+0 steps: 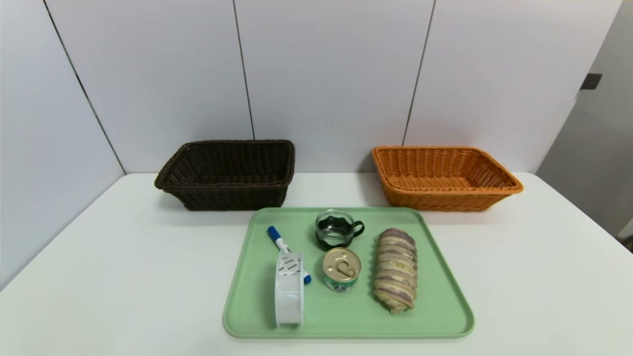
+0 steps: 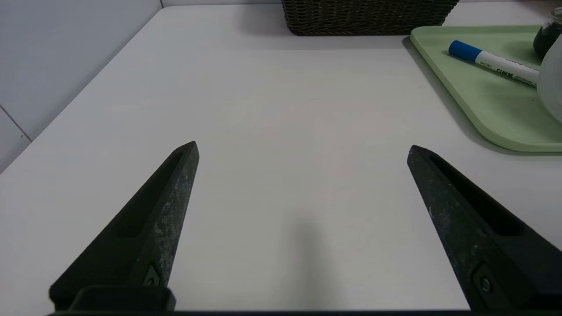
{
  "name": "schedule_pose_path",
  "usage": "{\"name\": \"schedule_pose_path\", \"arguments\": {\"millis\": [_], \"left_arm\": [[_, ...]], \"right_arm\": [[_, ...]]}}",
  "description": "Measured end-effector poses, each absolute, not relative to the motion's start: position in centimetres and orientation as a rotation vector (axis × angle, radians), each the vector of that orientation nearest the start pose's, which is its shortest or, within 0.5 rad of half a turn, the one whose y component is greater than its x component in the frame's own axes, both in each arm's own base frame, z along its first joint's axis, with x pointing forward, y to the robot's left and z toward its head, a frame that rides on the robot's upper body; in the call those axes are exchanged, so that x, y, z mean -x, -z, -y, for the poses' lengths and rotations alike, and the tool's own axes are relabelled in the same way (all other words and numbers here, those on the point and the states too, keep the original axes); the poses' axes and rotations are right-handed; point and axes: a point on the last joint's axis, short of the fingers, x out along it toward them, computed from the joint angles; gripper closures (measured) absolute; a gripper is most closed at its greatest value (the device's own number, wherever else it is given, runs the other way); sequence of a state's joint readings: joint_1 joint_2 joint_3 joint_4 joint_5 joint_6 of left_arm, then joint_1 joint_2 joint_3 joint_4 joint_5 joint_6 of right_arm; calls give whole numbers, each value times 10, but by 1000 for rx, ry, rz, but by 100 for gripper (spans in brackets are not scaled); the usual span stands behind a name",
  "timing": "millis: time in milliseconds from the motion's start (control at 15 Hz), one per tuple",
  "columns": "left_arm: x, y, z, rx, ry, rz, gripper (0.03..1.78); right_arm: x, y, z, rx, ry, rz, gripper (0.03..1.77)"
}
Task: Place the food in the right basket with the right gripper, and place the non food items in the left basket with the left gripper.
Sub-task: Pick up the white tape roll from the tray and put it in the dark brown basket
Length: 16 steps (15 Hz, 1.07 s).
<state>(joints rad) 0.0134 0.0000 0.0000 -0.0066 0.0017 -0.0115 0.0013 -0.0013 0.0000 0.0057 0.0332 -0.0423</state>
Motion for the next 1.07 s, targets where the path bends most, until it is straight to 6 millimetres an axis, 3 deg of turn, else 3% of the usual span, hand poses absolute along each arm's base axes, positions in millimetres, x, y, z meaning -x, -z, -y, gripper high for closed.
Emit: {"name": "schedule_pose_path", "arguments": {"millis": [1067], "left_arm": [[23,-76,0,13,-16,6,12]], "right_arm": [[23,-75,-1,50,-34,-7,10]]}}
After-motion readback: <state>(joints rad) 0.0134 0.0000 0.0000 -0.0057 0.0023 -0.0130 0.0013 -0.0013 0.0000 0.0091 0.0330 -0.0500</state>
